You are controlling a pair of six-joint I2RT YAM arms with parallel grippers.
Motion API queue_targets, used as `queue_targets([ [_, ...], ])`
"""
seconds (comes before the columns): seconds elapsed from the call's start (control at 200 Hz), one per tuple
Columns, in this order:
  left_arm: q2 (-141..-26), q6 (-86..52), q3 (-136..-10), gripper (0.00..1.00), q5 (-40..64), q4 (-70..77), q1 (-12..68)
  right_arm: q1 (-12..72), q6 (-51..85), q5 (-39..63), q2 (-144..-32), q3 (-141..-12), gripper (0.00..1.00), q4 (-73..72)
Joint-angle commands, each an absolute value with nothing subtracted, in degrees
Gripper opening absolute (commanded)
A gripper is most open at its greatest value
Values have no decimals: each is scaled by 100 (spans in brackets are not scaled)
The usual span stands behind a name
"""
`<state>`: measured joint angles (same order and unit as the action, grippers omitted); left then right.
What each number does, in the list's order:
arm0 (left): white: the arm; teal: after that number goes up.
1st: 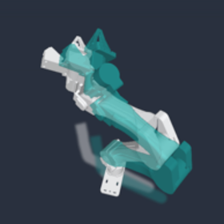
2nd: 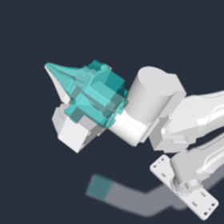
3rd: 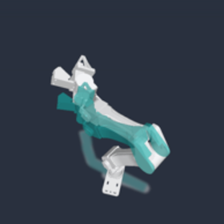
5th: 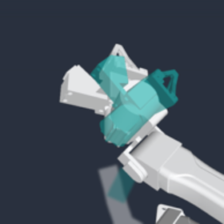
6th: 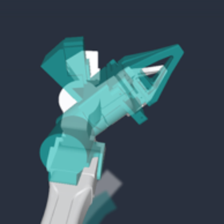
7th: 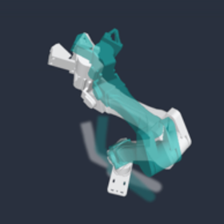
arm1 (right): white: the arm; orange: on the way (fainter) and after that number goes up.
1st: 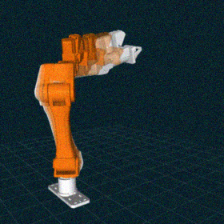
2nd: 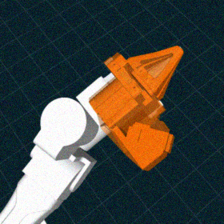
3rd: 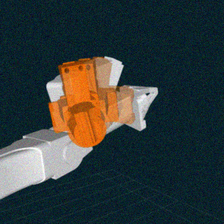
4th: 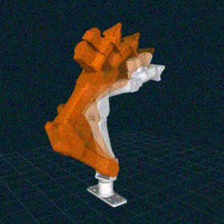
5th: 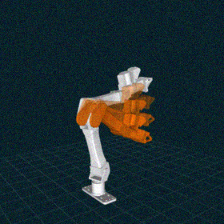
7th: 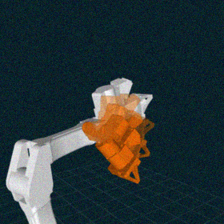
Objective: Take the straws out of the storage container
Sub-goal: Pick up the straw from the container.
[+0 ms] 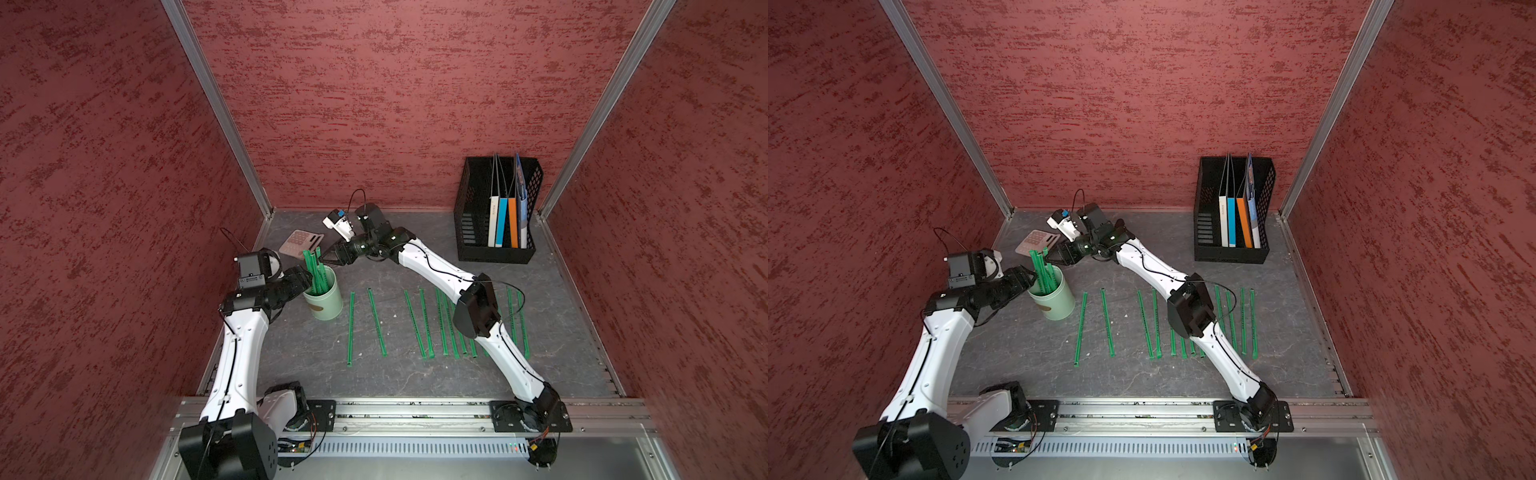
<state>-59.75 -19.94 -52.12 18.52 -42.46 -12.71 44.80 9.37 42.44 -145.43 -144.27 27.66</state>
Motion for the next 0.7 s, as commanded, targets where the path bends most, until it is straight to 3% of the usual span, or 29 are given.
queue_targets([
  [0.0, -5959, -2021, -5179, 75, 1986, -4122, -1318, 4474, 885, 4447, -14792, -14716, 45, 2738],
  [0.696, -6266, -1898, -5047, 70, 2118, -4048, -1314, 4465, 1177, 4745, -15267, -15073, 32, 2282],
])
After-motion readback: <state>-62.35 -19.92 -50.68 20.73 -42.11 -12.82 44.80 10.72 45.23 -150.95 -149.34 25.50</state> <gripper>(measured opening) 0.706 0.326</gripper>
